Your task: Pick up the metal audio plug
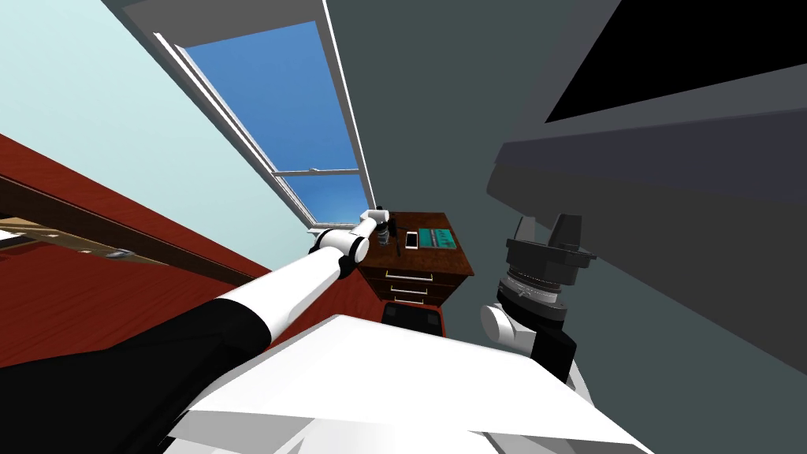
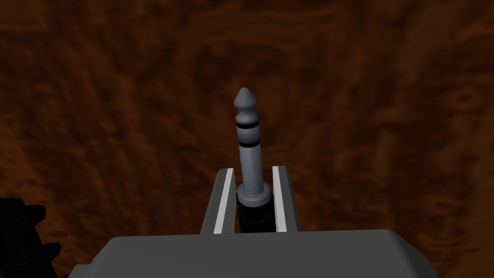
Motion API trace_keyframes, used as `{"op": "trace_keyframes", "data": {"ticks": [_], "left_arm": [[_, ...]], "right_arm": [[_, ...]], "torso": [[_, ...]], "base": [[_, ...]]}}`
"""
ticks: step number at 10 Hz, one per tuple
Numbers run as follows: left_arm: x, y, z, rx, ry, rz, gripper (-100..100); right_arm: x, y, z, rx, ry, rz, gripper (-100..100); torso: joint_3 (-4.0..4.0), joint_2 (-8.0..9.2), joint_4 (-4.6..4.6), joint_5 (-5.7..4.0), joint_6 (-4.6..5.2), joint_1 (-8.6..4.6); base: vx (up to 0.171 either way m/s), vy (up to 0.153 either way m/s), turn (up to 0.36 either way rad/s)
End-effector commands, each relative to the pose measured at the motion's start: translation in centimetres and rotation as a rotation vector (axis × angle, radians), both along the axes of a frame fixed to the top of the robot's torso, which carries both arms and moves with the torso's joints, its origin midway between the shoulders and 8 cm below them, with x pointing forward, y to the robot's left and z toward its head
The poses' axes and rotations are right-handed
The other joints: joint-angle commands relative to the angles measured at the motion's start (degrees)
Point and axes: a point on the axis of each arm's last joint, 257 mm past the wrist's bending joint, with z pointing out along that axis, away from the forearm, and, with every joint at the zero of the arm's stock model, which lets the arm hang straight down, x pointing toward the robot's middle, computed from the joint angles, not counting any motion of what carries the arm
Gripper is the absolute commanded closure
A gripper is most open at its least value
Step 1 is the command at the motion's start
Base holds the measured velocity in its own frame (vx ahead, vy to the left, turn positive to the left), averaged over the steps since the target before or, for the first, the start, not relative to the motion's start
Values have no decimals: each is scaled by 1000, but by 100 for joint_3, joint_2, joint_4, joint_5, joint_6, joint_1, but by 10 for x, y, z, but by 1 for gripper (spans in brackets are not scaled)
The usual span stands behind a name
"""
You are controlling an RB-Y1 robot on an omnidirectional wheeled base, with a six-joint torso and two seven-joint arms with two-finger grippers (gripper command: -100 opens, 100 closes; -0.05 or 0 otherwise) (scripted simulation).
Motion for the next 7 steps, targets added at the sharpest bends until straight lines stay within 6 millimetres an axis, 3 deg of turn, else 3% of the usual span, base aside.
{"op": "trace_keyframes", "data": {"ticks": [1, 3, 4, 5, 6, 7], "left_arm": [[0, 0, 0, 0, 0, 0, 100], [0, 0, 0, 0, 0, 0, 100], [0, 0, 0, 0, 0, 0, 0], [5, -6, 15, 0, -2, -17, 100], [3, -3, 9, -1, -4, -9, 100], [4, -3, 11, 0, -3, -10, 0]], "right_arm": [[0, 0, 0, 0, 0, 0, 0], [0, 0, 0, 0, 0, 0, 0], [0, 0, 0, 0, 0, 0, 0], [0, 0, 0, 0, 0, 0, 0], [0, 0, 0, 0, 0, 0, 0], [0, 0, 0, 0, 0, 0, 0]], "torso": [[0, 0, 0, 0, 0, 0], [-2, -3, -1, 0, 0, 0], [-2, -3, -1, 0, 0, 0], [-2, -3, -2, 0, 0, 0], [2, 0, 4, -3, -3, -5], [0, 0, -1, -1, 0, -4]], "base": [[0, 0, 0], [0, 0, 0], [0, 0, 0], [-9, -17, 101], [-1, -12, 28], [0, 0, 0]]}}
